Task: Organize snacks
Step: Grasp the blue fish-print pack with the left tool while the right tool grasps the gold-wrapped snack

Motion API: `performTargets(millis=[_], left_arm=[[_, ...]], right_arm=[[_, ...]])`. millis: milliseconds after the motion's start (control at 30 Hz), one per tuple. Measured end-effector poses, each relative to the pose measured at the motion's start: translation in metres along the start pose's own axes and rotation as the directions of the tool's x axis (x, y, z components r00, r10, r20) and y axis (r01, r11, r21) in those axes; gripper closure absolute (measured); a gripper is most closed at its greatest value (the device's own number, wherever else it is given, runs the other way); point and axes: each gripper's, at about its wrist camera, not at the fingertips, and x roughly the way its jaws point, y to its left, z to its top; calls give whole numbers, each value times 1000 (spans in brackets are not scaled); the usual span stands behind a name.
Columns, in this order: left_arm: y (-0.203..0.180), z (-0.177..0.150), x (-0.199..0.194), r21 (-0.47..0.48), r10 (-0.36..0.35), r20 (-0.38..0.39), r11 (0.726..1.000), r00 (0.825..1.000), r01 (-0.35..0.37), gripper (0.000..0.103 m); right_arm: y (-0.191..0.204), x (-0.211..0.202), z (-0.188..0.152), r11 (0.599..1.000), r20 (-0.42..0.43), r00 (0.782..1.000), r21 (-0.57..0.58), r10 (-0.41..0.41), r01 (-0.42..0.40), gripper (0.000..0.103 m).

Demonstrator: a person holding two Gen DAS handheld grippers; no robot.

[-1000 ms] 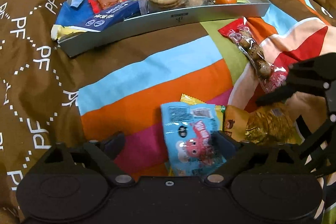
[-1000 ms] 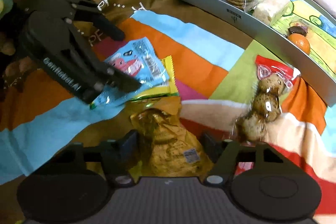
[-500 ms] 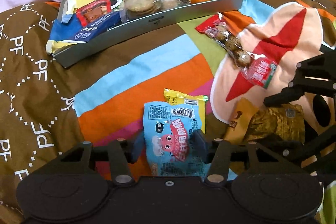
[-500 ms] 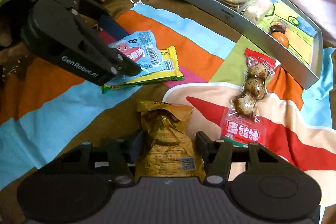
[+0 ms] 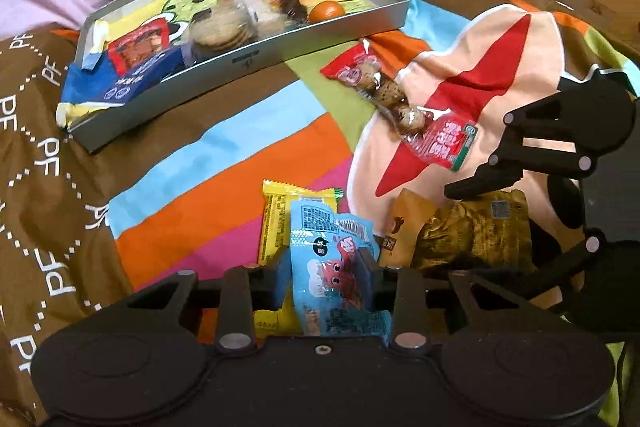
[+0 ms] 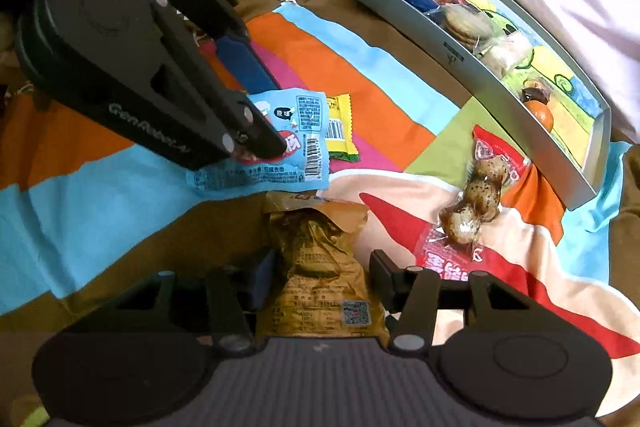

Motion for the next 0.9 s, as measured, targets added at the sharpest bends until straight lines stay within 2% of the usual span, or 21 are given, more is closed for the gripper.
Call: performTargets(millis=[200,300,400,567,633,733,900], left_arm=[[4,2,-5,-51,-79,22,996,997,80,67],[3,4,-10,-65,-136,44,988,990,138,67],[-2,3,-8,-67,-198,22,978,980,199,66],[-14,-4,5,9,-136,-17,991,991,136,67],[-11,-5,10,-8,-123,-23,992,992,123,67],[-6,-5,12,-33,-120,-23,992,992,119,72],[-9,-5,12,-2,-110,-31,994,993,110,75]], right_arm=[[-16,-1,-4,999,-51,999,50,19,-16,47],[-23,0,-6,996,-63,997,83,36,-30,46],[-24,1,-7,995,-67,997,96,42,-35,45],[-22,2,-7,995,-67,997,94,38,-31,45],[-21,3,-7,994,-64,997,103,38,-31,45],[-20,5,-6,993,-56,998,113,35,-28,44],[-19,8,-4,989,-56,998,143,36,-28,42]])
